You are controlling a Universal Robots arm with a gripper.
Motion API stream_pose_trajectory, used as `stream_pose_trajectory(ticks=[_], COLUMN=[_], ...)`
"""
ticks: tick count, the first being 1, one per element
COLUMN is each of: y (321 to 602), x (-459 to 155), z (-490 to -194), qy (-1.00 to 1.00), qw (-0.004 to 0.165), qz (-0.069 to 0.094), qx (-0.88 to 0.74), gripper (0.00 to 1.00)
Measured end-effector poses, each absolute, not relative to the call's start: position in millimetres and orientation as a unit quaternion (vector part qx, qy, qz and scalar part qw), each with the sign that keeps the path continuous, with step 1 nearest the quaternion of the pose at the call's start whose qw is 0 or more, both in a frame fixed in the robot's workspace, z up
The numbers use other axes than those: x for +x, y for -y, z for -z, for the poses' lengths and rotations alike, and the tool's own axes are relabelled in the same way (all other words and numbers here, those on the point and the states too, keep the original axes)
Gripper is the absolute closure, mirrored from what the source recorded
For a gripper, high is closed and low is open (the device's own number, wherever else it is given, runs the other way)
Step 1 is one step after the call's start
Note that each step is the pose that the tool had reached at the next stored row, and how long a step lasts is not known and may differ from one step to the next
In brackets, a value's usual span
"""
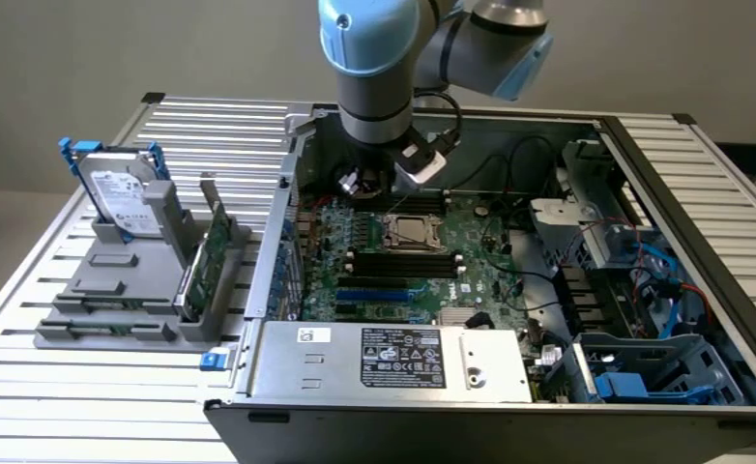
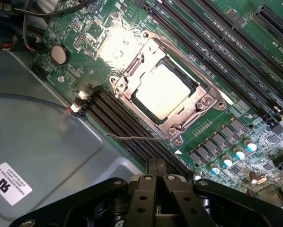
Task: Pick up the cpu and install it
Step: 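Install the first cpu locking lever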
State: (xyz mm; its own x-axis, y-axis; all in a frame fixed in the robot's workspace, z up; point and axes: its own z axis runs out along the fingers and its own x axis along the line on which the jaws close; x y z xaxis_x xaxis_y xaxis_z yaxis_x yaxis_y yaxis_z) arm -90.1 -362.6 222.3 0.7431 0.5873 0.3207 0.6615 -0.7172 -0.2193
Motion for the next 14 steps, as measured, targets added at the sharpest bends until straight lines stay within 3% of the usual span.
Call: stream_pose_trajectory(ticks=[14], y=[364.2], x=[-83.0], z=[-200.2], qy=[0.317], qw=[0.159], qz=[0.119], qx=[-0.928], gripper=[0.89])
